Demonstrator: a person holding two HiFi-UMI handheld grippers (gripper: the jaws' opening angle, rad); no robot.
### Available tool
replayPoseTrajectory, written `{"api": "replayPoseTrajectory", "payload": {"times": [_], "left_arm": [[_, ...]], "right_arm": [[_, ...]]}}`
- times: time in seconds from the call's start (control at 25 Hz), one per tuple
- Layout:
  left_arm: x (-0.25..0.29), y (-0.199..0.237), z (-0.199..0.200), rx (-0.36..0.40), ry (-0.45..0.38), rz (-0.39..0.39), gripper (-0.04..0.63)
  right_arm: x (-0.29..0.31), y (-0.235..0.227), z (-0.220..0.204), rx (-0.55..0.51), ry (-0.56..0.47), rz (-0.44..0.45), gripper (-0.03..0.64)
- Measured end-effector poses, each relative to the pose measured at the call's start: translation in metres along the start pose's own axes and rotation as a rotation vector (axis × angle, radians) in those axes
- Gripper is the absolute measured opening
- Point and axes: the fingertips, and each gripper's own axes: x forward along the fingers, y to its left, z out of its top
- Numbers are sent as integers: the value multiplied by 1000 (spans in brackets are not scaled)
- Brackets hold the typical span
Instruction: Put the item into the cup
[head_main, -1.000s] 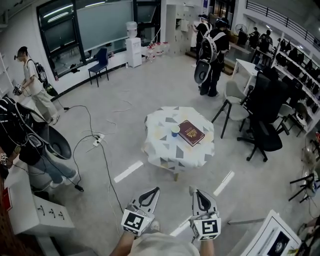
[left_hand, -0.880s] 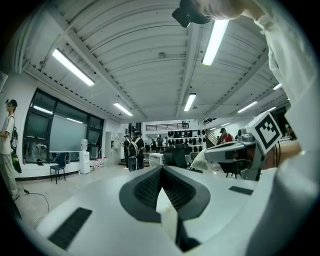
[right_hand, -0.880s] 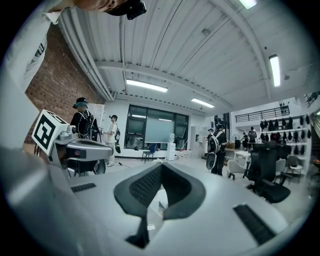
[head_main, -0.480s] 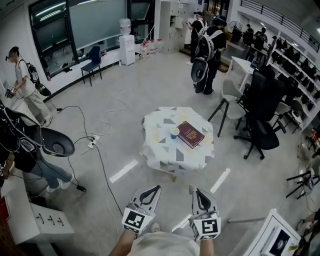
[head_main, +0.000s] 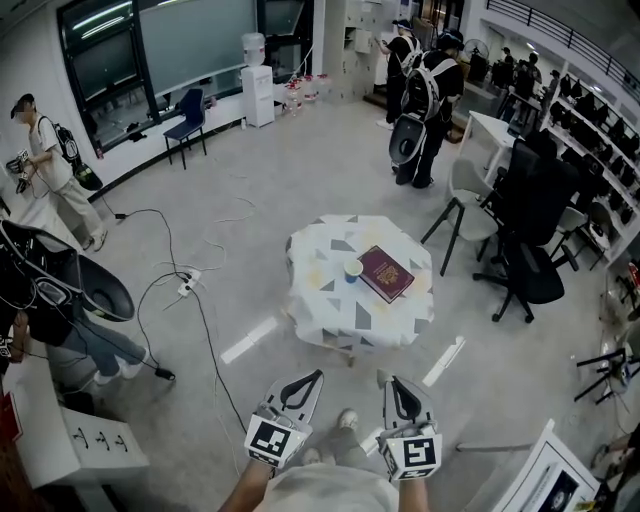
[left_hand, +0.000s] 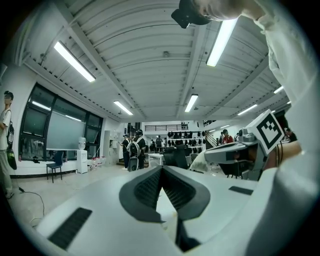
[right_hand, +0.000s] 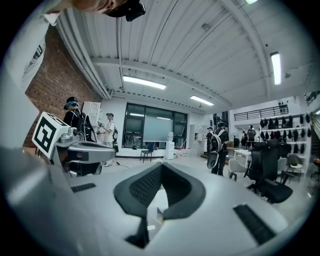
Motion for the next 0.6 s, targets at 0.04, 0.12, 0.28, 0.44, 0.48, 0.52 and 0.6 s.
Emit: {"api": "replayPoseTrajectory", "payload": {"times": [0.04,0.12,0.28,0.44,0.48,0.52,0.6], "left_arm": [[3,2,-1,-7,5,7,12],[10,8,-3,-12,13,24,12],[29,19,-4,-9,26,57,12],[55,30,2,4,24,80,12],[62,32,4,8,23,87,12],[68,34,6,13,22,94,12],[80,39,11,27,14,108,12]], "right_arm": [[5,-2,0,0,-2,6,6],[16,-7,0,0,-4,23,6],[39,-22,2,5,-1,45,6],[67,-42,11,18,-18,60,6],[73,-47,14,17,-28,71,6],[79,-51,15,16,-33,85,6],[91,-61,18,11,-32,98,6]]}}
